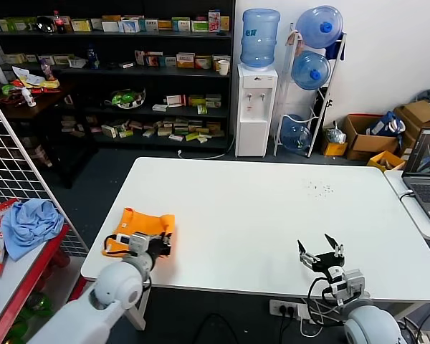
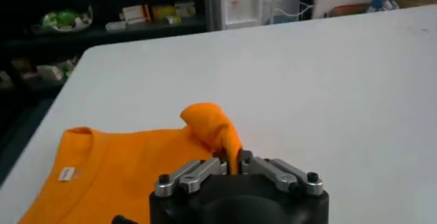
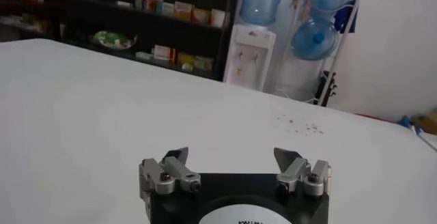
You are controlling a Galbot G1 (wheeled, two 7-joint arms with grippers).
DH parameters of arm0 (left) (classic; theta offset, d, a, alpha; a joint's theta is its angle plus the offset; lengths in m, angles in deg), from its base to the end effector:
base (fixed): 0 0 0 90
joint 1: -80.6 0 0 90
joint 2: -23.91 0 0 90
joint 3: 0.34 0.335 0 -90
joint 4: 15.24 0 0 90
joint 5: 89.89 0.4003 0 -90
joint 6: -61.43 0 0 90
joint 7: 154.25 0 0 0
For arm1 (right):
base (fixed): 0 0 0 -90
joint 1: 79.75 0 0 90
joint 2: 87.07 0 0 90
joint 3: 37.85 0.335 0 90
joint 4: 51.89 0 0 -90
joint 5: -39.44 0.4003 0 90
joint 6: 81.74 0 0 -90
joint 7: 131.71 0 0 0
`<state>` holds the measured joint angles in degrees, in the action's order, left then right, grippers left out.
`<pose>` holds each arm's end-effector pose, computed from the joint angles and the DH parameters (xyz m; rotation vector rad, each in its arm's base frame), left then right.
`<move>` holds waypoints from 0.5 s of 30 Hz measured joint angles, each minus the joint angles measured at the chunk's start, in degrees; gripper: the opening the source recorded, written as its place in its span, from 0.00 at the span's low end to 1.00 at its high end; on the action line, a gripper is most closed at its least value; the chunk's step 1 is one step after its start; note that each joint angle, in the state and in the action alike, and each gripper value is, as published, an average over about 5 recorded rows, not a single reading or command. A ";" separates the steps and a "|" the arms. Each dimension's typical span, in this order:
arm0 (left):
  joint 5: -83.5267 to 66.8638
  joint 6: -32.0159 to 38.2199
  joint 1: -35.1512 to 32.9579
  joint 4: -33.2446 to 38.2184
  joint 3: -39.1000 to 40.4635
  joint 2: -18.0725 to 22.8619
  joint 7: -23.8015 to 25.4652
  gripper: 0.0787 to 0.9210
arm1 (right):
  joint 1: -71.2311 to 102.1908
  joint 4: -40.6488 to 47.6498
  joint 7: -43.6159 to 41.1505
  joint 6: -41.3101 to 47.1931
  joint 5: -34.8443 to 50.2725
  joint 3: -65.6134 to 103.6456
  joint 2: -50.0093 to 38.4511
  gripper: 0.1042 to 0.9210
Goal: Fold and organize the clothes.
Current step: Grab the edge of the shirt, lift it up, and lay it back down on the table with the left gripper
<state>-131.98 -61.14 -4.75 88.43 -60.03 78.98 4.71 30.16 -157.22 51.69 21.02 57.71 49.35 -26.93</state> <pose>0.3598 -0.0233 -0.2812 -0.3153 -2.5195 -0.1497 0.2917 -0.0977 -0.3270 0.1518 -2.7880 0.2756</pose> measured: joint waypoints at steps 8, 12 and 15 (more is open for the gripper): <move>2.09 2.33 2.21 -5.39 2.95 12.84 -1.42 0.09 | 0.14 0.73 -0.05 -0.25 -0.08 1.01 0.03 0.88; 3.29 3.94 3.40 -8.50 4.34 19.07 -1.85 0.09 | 0.08 1.06 -0.07 -0.26 -0.02 1.47 -0.23 0.88; 3.96 5.47 4.17 -10.87 5.31 23.41 -1.97 0.09 | -0.11 1.34 -0.07 -0.26 0.15 1.80 -0.53 0.88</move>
<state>-128.02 -55.67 -0.58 77.56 -54.72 102.39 2.75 30.05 -155.88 51.63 20.76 57.86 51.15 -27.45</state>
